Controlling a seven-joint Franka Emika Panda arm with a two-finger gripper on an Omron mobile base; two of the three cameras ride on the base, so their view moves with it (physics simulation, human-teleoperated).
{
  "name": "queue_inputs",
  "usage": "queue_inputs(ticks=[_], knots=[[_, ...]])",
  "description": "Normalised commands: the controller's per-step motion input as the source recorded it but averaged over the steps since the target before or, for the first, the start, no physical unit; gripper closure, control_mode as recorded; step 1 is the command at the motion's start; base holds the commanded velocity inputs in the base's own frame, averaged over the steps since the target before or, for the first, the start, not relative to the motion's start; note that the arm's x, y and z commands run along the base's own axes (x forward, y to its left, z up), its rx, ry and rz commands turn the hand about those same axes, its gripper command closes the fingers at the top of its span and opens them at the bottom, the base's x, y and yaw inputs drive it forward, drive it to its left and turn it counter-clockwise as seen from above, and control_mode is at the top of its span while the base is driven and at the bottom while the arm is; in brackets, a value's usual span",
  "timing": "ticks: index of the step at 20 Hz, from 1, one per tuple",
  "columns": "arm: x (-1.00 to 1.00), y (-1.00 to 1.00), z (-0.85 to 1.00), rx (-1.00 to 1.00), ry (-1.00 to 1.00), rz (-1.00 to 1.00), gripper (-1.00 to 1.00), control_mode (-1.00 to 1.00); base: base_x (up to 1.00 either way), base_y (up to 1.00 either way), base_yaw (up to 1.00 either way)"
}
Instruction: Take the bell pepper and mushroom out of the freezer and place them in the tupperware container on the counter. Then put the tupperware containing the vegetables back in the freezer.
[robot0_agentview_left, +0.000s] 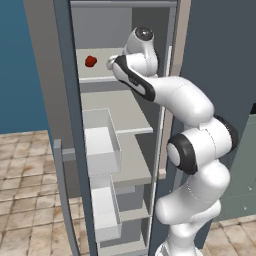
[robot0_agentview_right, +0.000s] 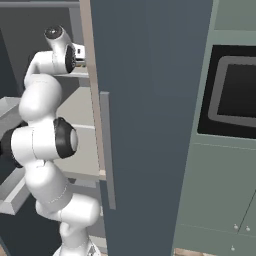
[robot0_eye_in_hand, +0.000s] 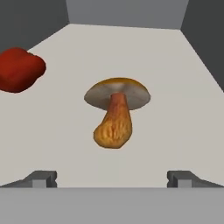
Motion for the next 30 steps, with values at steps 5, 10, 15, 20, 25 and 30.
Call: queue_inputs(ticks=[5,10,15,20,25,30], knots=[[0.34,0.0,0.0,0.0,0.0,0.0,-1.0,-1.0,0.0,0.0,0.0],[0.31,0.0,0.0,0.0,0.0,0.0,-1.0,-1.0,0.0,0.0,0.0],[0.34,0.0,-0.01,0.0,0.0,0.0,-1.0,-1.0,0.0,0.0,0.0],[0.25,0.04,-0.09,0.0,0.0,0.0,-1.0,-1.0,0.0,0.0,0.0],[0.14,0.11,-0.2,0.0,0.0,0.0,1.0,-1.0,0.0,0.0,0.0],[0.13,0.14,-0.24,0.0,0.0,0.0,1.0,-1.0,0.0,0.0,0.0]])
